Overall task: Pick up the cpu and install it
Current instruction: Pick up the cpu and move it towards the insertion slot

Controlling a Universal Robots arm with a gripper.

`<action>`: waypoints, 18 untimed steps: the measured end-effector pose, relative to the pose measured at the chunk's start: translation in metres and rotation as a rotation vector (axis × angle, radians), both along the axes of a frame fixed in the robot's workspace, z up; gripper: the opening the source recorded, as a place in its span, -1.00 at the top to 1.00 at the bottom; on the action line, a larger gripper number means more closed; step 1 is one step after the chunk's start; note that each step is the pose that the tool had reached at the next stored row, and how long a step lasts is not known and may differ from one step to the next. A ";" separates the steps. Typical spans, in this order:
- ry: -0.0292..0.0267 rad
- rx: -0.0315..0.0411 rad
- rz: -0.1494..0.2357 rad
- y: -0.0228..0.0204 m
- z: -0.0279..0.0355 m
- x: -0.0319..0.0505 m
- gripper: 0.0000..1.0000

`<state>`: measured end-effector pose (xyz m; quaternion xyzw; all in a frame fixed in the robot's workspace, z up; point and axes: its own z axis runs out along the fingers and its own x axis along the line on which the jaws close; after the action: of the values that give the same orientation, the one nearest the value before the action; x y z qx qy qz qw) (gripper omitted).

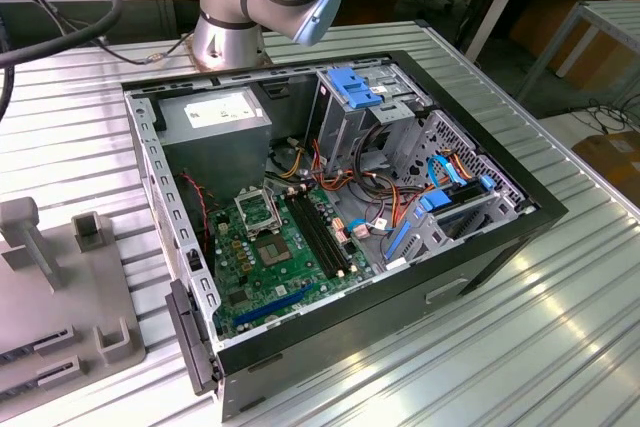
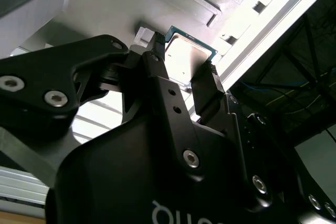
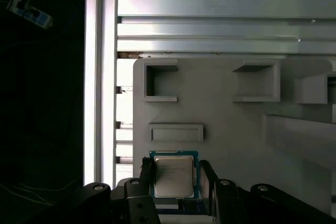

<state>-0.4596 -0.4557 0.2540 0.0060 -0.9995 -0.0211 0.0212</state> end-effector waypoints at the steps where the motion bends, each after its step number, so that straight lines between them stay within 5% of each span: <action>1: -0.0001 0.0001 0.000 0.0000 0.0007 0.0000 0.08; 18: -0.0001 0.0001 0.000 0.0000 0.0125 0.0000 0.08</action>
<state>-0.4595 -0.4557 0.2665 0.0060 -0.9995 -0.0212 0.0211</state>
